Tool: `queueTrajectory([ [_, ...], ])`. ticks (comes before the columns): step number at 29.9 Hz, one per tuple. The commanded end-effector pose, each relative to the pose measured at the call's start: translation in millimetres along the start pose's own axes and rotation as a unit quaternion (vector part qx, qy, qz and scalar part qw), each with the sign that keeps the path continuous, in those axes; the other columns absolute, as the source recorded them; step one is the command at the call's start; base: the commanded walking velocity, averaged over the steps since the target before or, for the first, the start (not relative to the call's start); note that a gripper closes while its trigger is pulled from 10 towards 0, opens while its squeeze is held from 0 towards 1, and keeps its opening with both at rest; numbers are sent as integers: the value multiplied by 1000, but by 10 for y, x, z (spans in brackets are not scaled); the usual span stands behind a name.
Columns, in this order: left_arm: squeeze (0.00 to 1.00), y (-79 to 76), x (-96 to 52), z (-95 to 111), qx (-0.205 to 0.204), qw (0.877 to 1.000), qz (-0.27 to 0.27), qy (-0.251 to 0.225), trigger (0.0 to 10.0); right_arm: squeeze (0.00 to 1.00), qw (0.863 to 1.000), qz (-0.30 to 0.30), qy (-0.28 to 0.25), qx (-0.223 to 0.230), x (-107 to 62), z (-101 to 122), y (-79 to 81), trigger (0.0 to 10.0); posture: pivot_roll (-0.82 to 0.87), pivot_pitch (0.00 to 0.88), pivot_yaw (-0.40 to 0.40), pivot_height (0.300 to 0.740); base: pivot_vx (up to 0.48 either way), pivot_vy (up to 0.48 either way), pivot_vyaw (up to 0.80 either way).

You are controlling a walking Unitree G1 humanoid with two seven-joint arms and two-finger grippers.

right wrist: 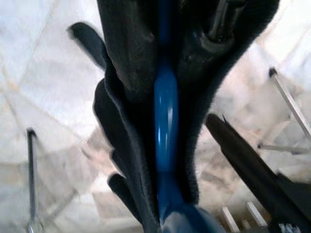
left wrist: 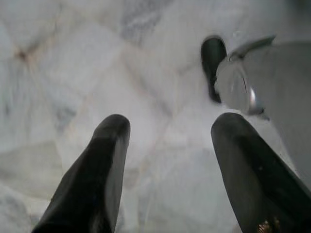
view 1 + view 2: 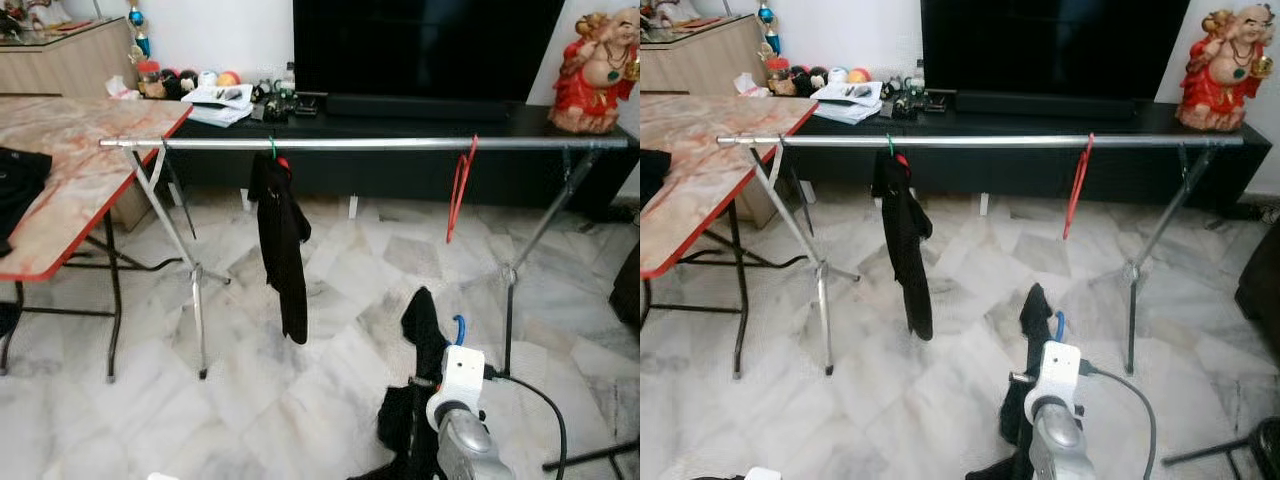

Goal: Hang hanger

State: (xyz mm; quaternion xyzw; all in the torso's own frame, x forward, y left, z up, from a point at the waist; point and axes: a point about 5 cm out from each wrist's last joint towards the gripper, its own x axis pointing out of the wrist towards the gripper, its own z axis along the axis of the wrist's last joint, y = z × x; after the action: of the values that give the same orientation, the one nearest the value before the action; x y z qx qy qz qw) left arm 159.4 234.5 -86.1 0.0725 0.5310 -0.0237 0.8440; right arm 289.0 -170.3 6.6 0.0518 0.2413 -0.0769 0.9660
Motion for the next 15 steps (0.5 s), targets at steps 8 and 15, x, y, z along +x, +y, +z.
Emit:
queueTrajectory([
  [8,0,27,-4,-10,-8,1000,6,6,10000,0,1000,8,-12,-4,22,88,42,10000,73,30,32,740,0,58,0],
  [15,0,28,-4,-5,-5,1000,5,6,10000,0,1000,12,-10,-5,25,79,55,10000,72,28,32,740,0,480,0],
])
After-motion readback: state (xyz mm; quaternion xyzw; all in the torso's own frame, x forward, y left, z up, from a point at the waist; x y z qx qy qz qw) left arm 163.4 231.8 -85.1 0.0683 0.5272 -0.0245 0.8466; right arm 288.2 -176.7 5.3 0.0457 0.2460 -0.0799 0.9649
